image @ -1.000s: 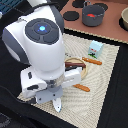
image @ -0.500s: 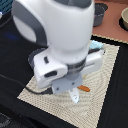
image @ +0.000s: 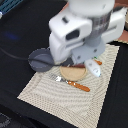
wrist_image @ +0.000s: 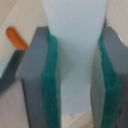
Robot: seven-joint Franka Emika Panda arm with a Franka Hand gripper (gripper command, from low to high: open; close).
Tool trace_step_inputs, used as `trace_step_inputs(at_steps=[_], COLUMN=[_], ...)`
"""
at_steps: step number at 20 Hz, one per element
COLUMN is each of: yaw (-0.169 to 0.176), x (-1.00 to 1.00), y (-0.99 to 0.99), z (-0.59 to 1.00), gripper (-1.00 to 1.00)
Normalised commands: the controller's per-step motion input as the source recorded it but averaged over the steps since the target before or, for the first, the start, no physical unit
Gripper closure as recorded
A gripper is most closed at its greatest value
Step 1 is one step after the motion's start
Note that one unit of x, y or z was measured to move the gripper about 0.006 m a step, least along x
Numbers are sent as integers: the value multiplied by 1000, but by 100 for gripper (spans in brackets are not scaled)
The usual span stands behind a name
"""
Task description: Interact with the objects in diverse but meaningful ways.
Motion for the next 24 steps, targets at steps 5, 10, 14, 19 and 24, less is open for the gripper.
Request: trace_step_inputs(at_steps=[5,10,14,19,24], yaw=[37,43,45,51,66], x=[51,0,0,-40,-104], y=[878,913,934,923,893], z=[802,618,438,67,-79], gripper=[100,100,100,100,100])
